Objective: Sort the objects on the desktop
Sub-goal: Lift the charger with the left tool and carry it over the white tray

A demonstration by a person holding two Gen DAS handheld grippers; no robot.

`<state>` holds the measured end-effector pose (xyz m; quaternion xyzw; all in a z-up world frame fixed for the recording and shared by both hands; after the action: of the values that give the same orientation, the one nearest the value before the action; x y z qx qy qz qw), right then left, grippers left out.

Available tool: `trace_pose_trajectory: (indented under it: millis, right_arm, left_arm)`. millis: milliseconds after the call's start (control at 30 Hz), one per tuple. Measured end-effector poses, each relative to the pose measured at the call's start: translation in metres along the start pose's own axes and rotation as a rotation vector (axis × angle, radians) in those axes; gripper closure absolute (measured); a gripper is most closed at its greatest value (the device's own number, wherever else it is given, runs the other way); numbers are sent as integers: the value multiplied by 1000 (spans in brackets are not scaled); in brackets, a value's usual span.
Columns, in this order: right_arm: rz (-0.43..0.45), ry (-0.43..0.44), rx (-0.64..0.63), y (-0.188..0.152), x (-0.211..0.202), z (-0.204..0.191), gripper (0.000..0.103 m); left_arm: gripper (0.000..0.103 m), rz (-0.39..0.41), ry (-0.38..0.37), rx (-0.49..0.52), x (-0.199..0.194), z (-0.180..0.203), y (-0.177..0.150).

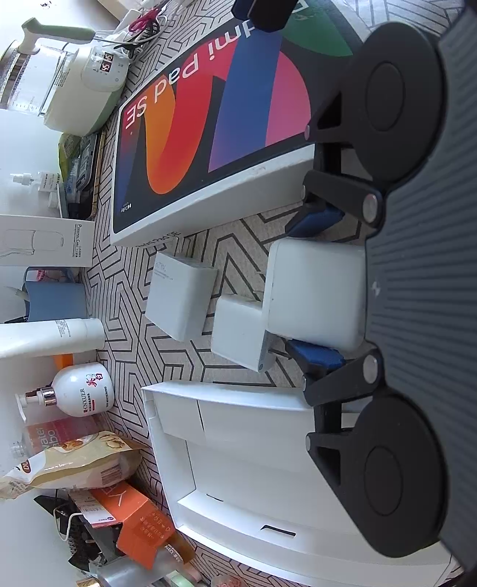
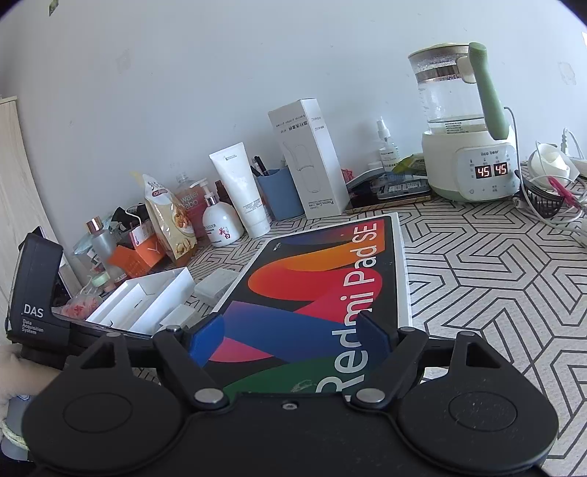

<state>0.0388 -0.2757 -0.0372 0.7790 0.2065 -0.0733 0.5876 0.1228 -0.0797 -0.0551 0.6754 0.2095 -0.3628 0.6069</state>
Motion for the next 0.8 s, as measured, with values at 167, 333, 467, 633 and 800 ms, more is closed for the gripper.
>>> trace_pose_trajectory:
  millis: [167, 333, 467, 633, 800]
  right_arm:
    - [5, 21, -9, 0, -1, -2, 20]
    - [12, 47, -27, 3, 0, -10, 19]
    - [7, 51, -40, 2, 0, -16, 19]
    - [1, 40, -38, 0, -3, -19, 19]
    - [1, 34, -36, -1, -4, -20, 19]
  left_arm:
    - [45, 16, -3, -2, -1, -1, -2]
    - [46, 33, -2, 22, -7, 3, -4]
    - [46, 37, -33, 20, -11, 4, -6]
    - [46, 48, -53, 28, -18, 6, -10]
    - [49, 101, -58, 7, -29, 5, -12]
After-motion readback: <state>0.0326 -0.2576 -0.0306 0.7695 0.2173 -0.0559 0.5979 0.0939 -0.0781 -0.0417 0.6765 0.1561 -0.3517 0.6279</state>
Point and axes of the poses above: each gripper's, at about its wrist camera, not at the fingertips, and x roughly the way its jaws point, z to its right, y to its top, the point moved 2 cm from there along x, roughly the way its jaws point, and after that the axes turned 1 degree about z, right-handed, at the moved point
